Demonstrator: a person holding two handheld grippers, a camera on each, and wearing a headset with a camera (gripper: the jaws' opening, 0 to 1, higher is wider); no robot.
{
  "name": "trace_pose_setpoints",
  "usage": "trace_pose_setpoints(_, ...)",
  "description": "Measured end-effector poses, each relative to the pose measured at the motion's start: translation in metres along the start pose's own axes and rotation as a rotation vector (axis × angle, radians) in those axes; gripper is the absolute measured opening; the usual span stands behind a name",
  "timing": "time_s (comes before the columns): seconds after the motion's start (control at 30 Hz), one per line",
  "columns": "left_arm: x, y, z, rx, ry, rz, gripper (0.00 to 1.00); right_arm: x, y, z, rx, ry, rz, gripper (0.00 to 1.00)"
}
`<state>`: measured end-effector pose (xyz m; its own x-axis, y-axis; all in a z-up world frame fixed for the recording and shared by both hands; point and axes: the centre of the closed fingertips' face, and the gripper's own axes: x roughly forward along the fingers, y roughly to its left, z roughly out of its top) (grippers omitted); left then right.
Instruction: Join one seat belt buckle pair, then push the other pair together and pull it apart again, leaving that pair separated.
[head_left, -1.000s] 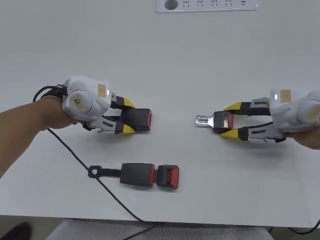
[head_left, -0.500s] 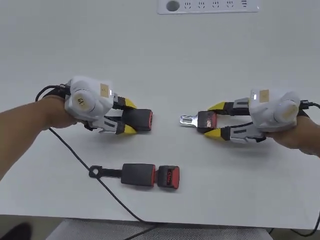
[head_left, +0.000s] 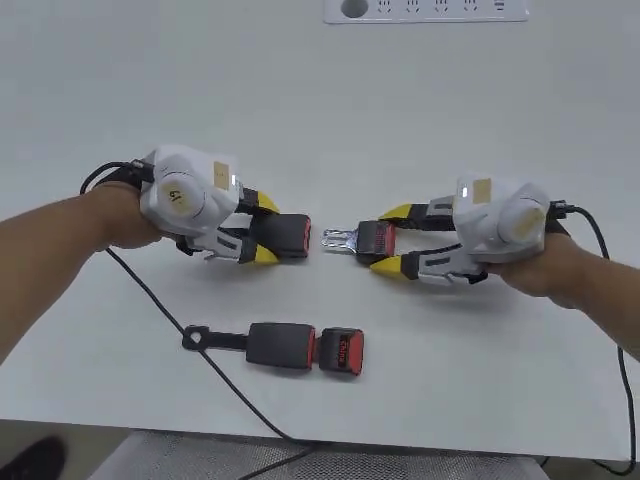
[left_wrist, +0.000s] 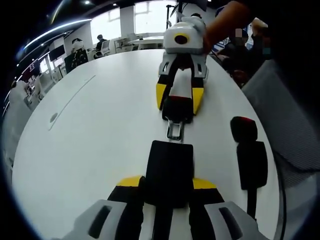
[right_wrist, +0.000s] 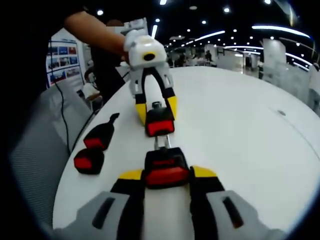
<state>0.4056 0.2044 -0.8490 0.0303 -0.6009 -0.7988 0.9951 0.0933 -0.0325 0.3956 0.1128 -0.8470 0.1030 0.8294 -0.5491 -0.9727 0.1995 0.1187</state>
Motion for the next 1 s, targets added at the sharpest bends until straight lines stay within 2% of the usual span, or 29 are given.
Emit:
trace_pose_setpoints(0.23,0.0,0.0,0.001,0.0,0.005,0.001,0.36,0.014,-0.001,0.009,-0.023,0.01,0.01,0.35)
trace_pose_setpoints(0.27,0.0,0.0,0.001,0.003,0.006,0.0,0.36,0.015,-0.001,0.01,0.001,0.004,0.009,0.35)
trace_pose_setpoints(0.37,0.0,0.0,0.001,-0.001,0.004,0.0,0.36,0.027,0.0,0.018,-0.007,0.018,0.011,0.35)
trace_pose_setpoints(0.43,0.0,0.0,0.0,0.005,0.009,-0.003,0.35,0.026,-0.002,0.017,-0.034,0.043,0.015,0.35)
trace_pose_setpoints(0.5,0.0,0.0,0.001,0.005,0.008,-0.003,0.35,0.024,-0.003,0.018,0.018,0.031,0.026,0.35)
trace_pose_setpoints(0.63,0.0,0.0,0.001,0.026,0.014,-0.005,0.35,0.026,-0.003,0.019,0.007,0.053,0.037,0.35)
trace_pose_setpoints(0.8,0.0,0.0,0.0,0.032,0.02,-0.013,0.34,0.028,-0.002,0.019,0.001,0.076,0.025,0.35)
trace_pose_setpoints(1.0,0.001,0.0,0.001,0.044,0.028,-0.014,0.34,0.033,-0.003,0.02,0.0,0.087,0.028,0.34)
